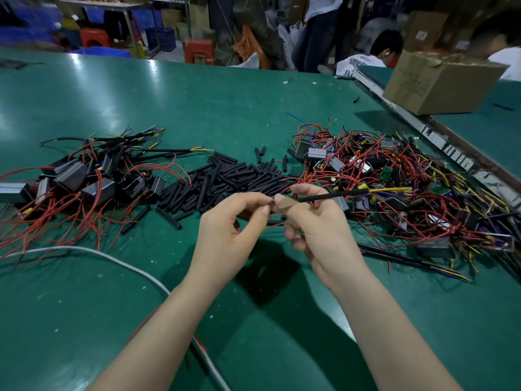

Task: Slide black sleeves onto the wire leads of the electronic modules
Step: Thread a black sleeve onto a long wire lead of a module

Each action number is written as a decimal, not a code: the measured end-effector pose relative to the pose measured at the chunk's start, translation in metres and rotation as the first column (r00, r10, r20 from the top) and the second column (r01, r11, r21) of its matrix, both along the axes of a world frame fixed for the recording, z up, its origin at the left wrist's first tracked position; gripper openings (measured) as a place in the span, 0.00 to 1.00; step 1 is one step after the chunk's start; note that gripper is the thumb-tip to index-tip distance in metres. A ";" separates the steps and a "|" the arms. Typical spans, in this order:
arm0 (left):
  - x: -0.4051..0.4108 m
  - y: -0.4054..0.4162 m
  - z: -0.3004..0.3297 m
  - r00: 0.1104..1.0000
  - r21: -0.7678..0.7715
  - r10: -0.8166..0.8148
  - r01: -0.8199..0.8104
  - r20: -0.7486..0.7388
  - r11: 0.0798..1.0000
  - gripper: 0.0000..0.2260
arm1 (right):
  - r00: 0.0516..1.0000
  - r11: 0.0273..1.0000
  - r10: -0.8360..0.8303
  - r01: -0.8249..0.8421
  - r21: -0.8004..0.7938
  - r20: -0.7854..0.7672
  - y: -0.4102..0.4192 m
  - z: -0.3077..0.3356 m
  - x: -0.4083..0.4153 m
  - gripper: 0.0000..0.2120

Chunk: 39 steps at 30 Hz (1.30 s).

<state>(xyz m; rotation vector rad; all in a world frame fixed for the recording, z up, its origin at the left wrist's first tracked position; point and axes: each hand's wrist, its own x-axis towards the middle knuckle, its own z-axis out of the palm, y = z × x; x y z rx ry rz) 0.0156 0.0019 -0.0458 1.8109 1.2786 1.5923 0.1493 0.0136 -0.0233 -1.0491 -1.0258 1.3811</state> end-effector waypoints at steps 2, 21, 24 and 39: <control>-0.001 0.000 0.001 0.999 -0.041 -0.022 0.024 0.044 0.999 0.07 | 1.000 0.998 -0.023 0.023 0.058 0.007 -0.003 0.000 -0.004 0.10; -0.005 0.003 0.005 0.884 -0.275 -0.251 0.374 0.394 0.886 0.05 | 0.997 0.997 0.075 -0.075 0.001 0.000 0.001 0.003 0.007 0.13; -0.005 0.003 0.005 0.880 -0.278 -0.254 0.381 0.401 0.882 0.05 | 0.995 0.995 0.084 -0.087 0.053 0.046 0.001 0.003 0.007 0.14; -0.006 0.003 0.005 0.873 -0.302 -0.222 0.374 0.435 0.877 0.10 | 0.984 0.977 0.092 -0.118 0.179 0.150 -0.001 0.002 0.006 0.17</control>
